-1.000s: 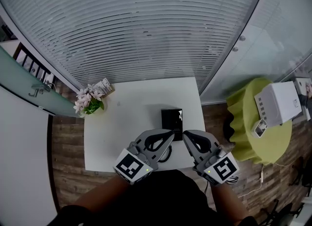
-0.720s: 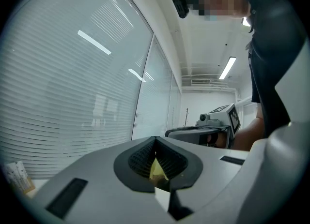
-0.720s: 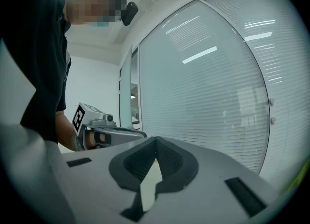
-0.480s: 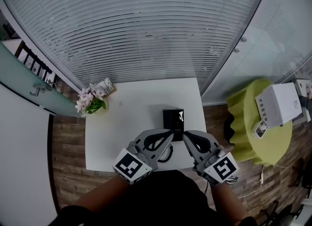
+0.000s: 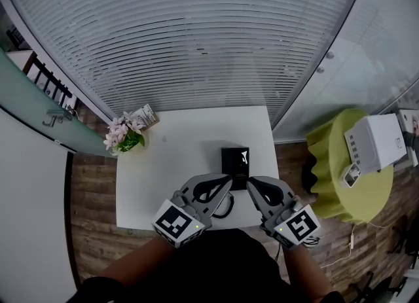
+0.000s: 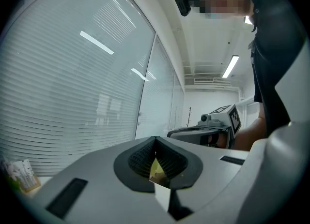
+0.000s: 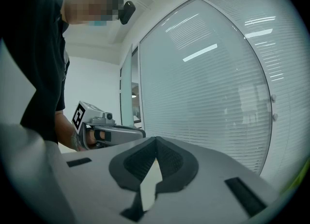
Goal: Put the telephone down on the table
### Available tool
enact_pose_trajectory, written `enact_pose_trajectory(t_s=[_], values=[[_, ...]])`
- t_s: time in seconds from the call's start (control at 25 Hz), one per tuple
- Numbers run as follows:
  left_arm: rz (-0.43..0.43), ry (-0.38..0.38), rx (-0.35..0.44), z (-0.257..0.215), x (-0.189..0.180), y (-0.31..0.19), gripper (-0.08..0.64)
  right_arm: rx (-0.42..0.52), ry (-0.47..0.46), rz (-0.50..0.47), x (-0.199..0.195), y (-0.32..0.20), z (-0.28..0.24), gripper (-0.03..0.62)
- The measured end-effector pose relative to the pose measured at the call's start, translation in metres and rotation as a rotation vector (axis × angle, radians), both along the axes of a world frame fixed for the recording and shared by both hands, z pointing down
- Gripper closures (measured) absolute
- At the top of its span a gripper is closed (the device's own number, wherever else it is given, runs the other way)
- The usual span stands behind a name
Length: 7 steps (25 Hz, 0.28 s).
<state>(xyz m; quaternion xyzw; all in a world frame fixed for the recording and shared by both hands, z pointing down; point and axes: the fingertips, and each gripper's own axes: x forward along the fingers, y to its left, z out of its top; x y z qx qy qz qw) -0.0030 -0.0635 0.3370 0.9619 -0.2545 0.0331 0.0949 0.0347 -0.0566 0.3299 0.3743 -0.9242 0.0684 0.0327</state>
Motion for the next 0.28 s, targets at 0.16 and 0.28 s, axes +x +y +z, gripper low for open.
enact_pose_trajectory(t_s=[0.16, 0.28], values=[[0.0, -0.011, 0.001, 0.0016, -0.0009, 0.0006, 0.551, -0.006, 0.003, -0.004, 0.0001, -0.0004, 0.0009, 0.569], [-0.008, 0.003, -0.005, 0.0014, -0.0015, 0.0006, 0.551, -0.005, 0.003, -0.006, -0.0012, -0.0001, 0.0006, 0.569]])
